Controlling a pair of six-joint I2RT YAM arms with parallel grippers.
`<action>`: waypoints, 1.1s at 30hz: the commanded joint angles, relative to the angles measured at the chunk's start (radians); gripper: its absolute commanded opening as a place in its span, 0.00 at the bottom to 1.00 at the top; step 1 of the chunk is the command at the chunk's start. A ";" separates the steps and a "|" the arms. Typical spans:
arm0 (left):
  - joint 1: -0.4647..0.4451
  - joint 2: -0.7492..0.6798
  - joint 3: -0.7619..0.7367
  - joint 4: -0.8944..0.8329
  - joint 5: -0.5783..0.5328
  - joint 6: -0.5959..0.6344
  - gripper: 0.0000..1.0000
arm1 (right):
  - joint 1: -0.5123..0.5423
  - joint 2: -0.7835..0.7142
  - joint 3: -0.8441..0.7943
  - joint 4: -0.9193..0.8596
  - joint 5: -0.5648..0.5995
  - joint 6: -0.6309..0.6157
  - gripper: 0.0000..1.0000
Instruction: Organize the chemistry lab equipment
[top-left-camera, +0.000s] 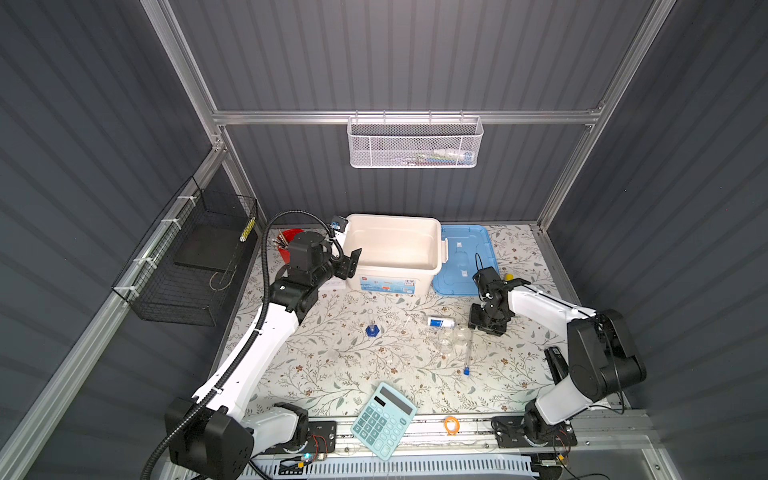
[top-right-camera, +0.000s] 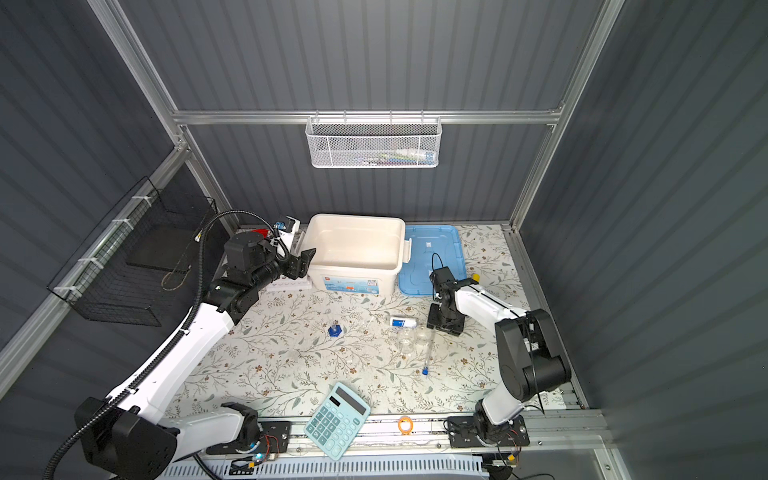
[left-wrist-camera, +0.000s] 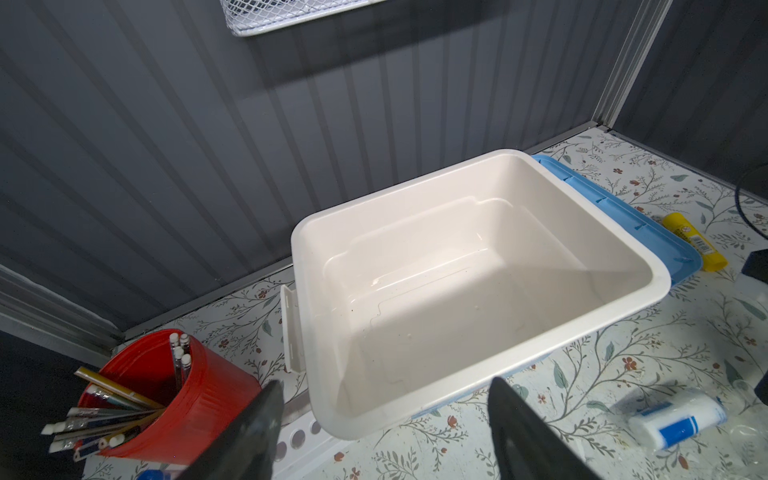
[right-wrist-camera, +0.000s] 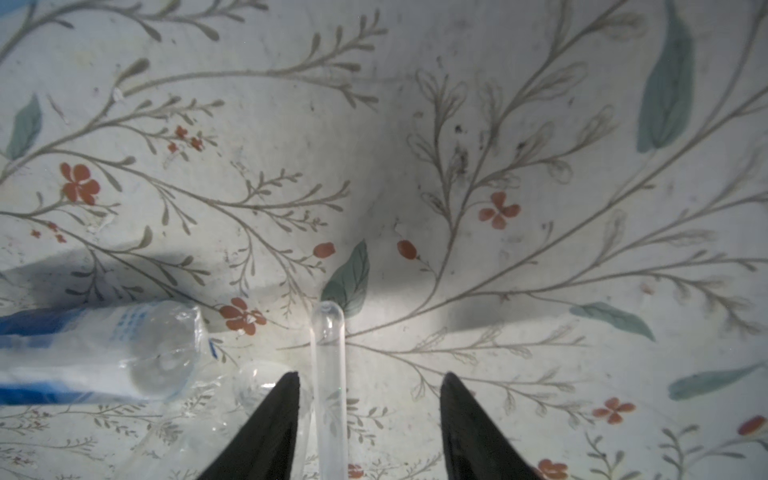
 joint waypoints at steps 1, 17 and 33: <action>-0.004 -0.010 0.008 -0.005 -0.011 0.020 0.78 | 0.004 0.023 0.038 0.014 0.001 0.033 0.54; -0.004 -0.011 0.005 -0.007 -0.020 0.029 0.78 | 0.006 0.068 0.040 0.022 0.028 0.067 0.41; -0.004 -0.017 0.007 -0.014 -0.022 0.033 0.78 | 0.008 0.096 0.038 0.057 0.011 0.085 0.35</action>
